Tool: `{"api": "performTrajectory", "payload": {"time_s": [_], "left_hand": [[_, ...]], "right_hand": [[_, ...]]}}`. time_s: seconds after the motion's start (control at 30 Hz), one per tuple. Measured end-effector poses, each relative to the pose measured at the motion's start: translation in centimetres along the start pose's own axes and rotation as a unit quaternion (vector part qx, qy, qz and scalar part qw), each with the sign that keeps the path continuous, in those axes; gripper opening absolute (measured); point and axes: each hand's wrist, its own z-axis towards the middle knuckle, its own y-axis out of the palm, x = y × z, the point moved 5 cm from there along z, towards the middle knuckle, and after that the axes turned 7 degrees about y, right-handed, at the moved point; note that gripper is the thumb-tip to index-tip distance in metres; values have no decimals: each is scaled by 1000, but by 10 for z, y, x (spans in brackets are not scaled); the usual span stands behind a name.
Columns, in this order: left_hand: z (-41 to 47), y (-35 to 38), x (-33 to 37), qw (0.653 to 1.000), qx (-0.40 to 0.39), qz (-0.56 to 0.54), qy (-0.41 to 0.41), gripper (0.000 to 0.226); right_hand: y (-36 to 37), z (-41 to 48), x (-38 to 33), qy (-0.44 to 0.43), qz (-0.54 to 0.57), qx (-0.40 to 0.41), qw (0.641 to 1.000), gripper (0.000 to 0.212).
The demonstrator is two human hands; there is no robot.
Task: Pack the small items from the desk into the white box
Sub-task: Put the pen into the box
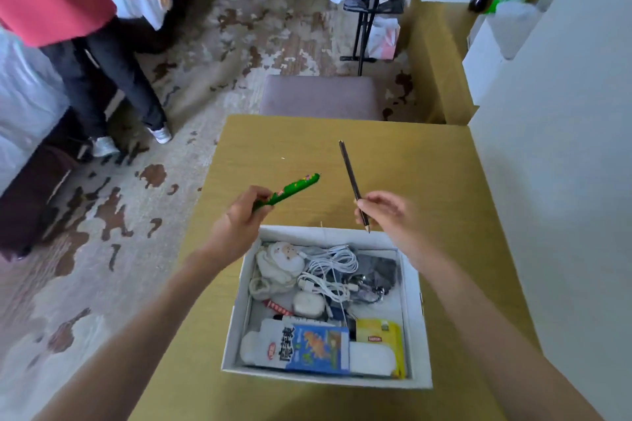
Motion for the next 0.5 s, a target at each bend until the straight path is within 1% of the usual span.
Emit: {"api": "performTrajectory", "payload": {"time_s": [0.07,0.13,0.23,0.33,0.5], "left_hand": [[-34,-8,21,998,13,55,41,18],[-64,-6,38,992,5,94,86,19],[-97,15,48,979,-67,138,136,18],[-112,37,44,967,-137,159,144,23],[-116,60,34,948,-187,219,134,38]], "right_hand": [[6,-19,3,-4,-21,-32,999,11],[10,-35,7,-3,-23,-55,998,9],[16,-58,14,7,-54,-72,996,11],[20,-79,21,2,-86,-70,994,10],[28,-103,42,12,-166,-59,984,8]]}}
